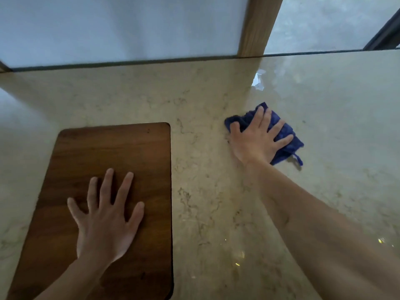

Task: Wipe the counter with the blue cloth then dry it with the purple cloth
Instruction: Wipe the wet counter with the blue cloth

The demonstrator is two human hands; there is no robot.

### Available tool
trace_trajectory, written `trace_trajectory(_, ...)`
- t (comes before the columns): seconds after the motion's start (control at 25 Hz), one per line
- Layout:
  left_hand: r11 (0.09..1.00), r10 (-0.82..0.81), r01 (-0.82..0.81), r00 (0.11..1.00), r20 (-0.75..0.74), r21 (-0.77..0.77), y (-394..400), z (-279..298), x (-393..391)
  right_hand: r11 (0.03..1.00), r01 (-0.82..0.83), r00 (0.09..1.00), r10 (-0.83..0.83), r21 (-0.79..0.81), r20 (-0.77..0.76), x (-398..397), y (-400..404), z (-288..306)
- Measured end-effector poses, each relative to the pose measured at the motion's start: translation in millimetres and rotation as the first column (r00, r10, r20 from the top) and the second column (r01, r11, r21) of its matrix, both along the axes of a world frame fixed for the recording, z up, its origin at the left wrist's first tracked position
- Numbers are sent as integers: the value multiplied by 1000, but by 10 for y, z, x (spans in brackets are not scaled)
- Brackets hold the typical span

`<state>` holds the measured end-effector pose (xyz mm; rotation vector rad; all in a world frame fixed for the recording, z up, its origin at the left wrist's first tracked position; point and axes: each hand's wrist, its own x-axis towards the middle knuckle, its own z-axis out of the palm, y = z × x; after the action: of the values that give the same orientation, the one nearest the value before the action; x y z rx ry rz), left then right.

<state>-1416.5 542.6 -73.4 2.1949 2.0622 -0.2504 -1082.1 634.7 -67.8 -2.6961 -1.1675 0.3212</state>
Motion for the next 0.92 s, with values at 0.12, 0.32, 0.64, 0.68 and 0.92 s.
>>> trace_trajectory(0.12,1000,-20,20,999,-29,-23,11,-6,-23,999,-38,999,38,-1,-30,252,816,57)
trace_trajectory(0.32,999,-35,35,999,-36,-7,38,6,-17,993,-116,993,116,6,-20,377,1729,100)
trace_trajectory(0.64,1000,-10,10,1000,3,-3,19,40,2,739,-674,737,672,2,70,161,1539,97)
trace_trajectory(0.68,1000,-9,9,1000,4,-7,19,44,2,724,-690,722,688,5,75,138,1406,108)
trace_trajectory(0.92,1000,-9,9,1000,17,12,45,50,29,667,-745,666,743,0,60,-112,364,91)
